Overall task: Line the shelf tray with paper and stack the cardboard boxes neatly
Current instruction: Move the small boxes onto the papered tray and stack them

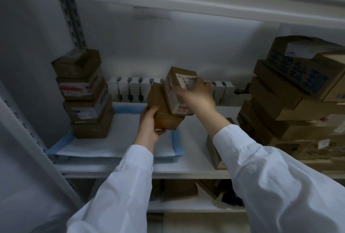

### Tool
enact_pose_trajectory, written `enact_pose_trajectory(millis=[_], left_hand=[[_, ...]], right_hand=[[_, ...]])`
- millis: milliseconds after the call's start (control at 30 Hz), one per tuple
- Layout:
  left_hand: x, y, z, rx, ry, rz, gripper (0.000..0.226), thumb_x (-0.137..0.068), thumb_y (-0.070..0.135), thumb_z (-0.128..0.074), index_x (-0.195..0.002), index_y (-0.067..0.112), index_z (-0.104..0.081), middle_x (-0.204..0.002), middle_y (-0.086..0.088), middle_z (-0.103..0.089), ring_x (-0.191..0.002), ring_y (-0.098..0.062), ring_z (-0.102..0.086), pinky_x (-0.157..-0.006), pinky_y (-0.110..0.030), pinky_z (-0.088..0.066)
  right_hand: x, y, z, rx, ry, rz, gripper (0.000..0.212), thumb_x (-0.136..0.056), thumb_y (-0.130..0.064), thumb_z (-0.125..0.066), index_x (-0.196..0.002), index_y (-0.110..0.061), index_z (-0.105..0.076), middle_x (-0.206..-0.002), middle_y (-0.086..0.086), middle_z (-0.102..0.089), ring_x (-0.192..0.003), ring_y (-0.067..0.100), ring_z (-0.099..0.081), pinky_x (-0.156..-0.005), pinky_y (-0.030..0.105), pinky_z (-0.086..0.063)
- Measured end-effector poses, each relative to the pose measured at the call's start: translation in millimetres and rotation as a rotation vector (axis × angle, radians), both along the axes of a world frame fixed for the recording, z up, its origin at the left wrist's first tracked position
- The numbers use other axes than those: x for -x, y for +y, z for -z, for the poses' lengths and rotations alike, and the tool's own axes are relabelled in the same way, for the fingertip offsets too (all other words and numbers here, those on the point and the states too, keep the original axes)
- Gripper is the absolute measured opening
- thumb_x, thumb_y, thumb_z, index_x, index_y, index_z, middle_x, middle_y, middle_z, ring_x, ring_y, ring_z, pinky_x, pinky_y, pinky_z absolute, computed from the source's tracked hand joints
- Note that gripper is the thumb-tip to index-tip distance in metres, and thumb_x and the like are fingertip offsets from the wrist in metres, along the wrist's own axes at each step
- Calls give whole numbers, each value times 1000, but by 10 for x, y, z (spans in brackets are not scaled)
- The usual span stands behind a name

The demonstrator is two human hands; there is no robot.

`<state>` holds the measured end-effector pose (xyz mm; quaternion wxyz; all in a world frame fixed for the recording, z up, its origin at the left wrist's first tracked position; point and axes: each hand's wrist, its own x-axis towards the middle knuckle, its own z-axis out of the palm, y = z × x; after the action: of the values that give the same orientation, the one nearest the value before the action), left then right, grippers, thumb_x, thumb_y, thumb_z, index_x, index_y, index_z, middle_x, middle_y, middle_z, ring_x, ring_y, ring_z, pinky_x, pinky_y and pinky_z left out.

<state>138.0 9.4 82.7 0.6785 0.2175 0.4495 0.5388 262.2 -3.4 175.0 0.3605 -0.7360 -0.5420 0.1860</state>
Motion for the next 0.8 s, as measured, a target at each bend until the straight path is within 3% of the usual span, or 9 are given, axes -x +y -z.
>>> enact_pose_trajectory(millis=[100,200,267,367,433,500,567,667,800], left_hand=[[225,51,77,23,11,-32,54,-85,33,-61,-135,25,-42,-126,-10,-54,-104,-30,-53,-73,-38,-47],[439,114,163,54,23,-75,63,-80,38,-66,-136,25,-41,-132,-11,-52,-114,-33,-51,-72,-40,-49],[591,159,226,94,-16,-114,76,-70,43,-71,-137,25,-39,-133,-12,-52,-116,-35,-51,-68,-41,-51],[799,231,329,130,-50,-150,86,-65,45,-74,-139,25,-36,-135,-12,-51,-117,-36,-50,-69,-44,-52],[898,270,396,126,-44,-141,73,-76,44,-69,-140,24,-38,-134,-10,-52,-118,-34,-50,-79,-46,-50],[979,314,443,124,-58,-123,54,-86,42,-59,-135,22,-46,-130,-8,-56,-115,-31,-52,-91,-46,-45],[1039,365,491,138,-73,-136,48,-89,42,-55,-133,21,-51,-129,-9,-58,-115,-30,-54,-95,-44,-44],[1118,444,589,154,-85,-181,54,-86,44,-59,-134,21,-50,-128,-8,-60,-116,-31,-56,-100,-48,-44],[1185,542,722,136,-157,-180,56,-84,46,-62,-134,22,-52,-129,-8,-61,-117,-31,-57,-103,-52,-43]], right_hand=[[185,59,20,25,34,-44,80,-80,-67,-53,-140,-17,-35,-138,8,-40,-123,29,-47,-87,36,-44],[372,137,34,40,218,-81,59,-93,-53,-44,-135,-13,-41,-124,5,-54,-104,23,-56,-82,33,-47],[492,204,79,81,340,-91,42,-95,-41,-48,-126,-13,-49,-122,6,-60,-95,20,-60,-76,29,-49],[638,270,162,174,551,-116,27,-92,-31,-57,-115,-16,-54,-113,1,-62,-98,17,-59,-82,27,-46],[683,307,212,261,671,-147,34,-92,-31,-57,-122,-18,-51,-120,2,-60,-103,18,-56,-92,31,-43],[738,357,270,387,749,-152,57,-91,-35,-57,-141,-18,-36,-138,8,-45,-126,29,-44,-106,48,-32],[779,427,357,491,832,-156,72,-88,-40,-59,-147,-22,-23,-151,17,-27,-138,43,-27,-108,63,-24],[879,516,497,553,942,-203,68,-87,-39,-58,-145,-22,-26,-148,24,-30,-136,47,-28,-108,65,-24],[1029,598,611,509,973,-239,43,-89,-32,-59,-126,-21,-39,-138,20,-43,-129,42,-40,-109,56,-29]])
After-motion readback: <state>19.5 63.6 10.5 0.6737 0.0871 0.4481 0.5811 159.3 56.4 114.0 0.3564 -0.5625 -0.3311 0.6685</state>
